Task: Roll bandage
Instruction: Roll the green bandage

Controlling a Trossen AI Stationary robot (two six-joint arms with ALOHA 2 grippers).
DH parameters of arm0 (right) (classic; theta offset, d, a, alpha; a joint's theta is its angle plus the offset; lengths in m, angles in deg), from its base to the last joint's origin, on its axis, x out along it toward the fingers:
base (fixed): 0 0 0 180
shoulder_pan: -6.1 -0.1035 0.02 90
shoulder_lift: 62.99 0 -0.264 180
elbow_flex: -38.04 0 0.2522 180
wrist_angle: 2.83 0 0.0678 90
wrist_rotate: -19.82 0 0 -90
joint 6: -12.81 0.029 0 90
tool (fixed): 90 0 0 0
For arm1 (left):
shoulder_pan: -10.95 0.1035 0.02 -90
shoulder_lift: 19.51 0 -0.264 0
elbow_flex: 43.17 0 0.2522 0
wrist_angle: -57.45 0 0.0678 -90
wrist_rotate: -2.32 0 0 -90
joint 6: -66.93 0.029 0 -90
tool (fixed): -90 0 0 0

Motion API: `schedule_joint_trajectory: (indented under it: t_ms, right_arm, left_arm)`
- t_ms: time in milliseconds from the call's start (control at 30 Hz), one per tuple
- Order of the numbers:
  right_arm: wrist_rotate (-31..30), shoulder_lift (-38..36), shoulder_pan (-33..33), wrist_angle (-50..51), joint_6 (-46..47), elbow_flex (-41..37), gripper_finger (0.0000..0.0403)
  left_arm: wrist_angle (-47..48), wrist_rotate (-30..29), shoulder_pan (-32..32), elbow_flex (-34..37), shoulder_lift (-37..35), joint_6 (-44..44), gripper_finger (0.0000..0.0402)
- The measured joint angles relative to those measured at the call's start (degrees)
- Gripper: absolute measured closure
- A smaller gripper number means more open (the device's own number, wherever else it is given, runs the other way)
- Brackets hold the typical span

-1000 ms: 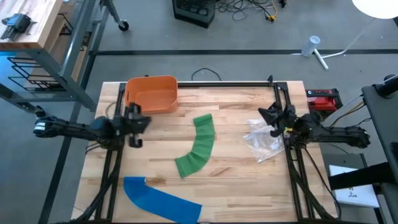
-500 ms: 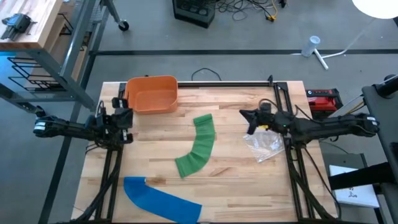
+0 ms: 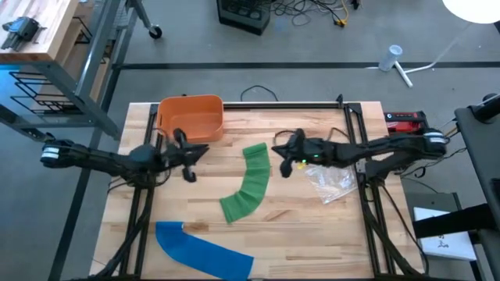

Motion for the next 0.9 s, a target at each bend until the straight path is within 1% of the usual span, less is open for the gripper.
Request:
schedule_joint_trajectory:
  t_ms: [133,267,367,467,533,600,667,733,800,900]
  right_arm:
    - [0.2,7.6,0.0,0.3,-0.6,4.2,0.0369]
    - [0.1,10.5,1.3,2.4,-3.4,8.1,0.0318]
    - [-2.2,9.8,3.5,13.4,-5.8,10.7,0.0278]
    - [-8.7,8.8,5.6,24.2,-6.6,12.7,0.0244]
    - [-11.8,8.2,7.0,27.4,-5.4,12.8,0.0226]
    - [-11.9,8.0,8.3,27.1,-2.3,12.4,0.0212]
    - [-9.3,8.4,9.5,26.5,0.0,11.9,0.0203]
    - [-5.5,10.0,10.7,23.7,1.9,11.1,0.0196]
    - [-0.2,12.2,12.1,20.4,4.1,10.4,0.0191]
    - [10.2,15.9,14.9,14.8,8.5,10.5,0.0185]
  left_arm:
    - [7.2,-4.4,0.1,-3.3,7.0,-5.6,0.0363]
    - [8.1,-7.3,0.2,-4.5,14.0,-9.1,0.0363]
    - [7.5,-7.7,0.2,-4.5,19.2,-13.5,0.0363]
    - [6.7,-7.7,0.3,-4.5,24.3,-18.7,0.0363]
    - [5.9,-7.7,0.3,-4.5,27.8,-20.7,0.0363]
    - [4.6,-7.9,0.6,-4.8,31.4,-21.6,0.0363]
    - [4.5,-7.9,1.2,-5.8,34.9,-22.6,0.0363]
    - [4.7,-7.8,1.8,-7.0,38.7,-23.0,0.0363]
    - [4.7,-7.8,2.5,-8.6,42.4,-22.0,0.0363]
    - [4.9,-7.7,4.2,-11.2,47.0,-17.4,0.0363]
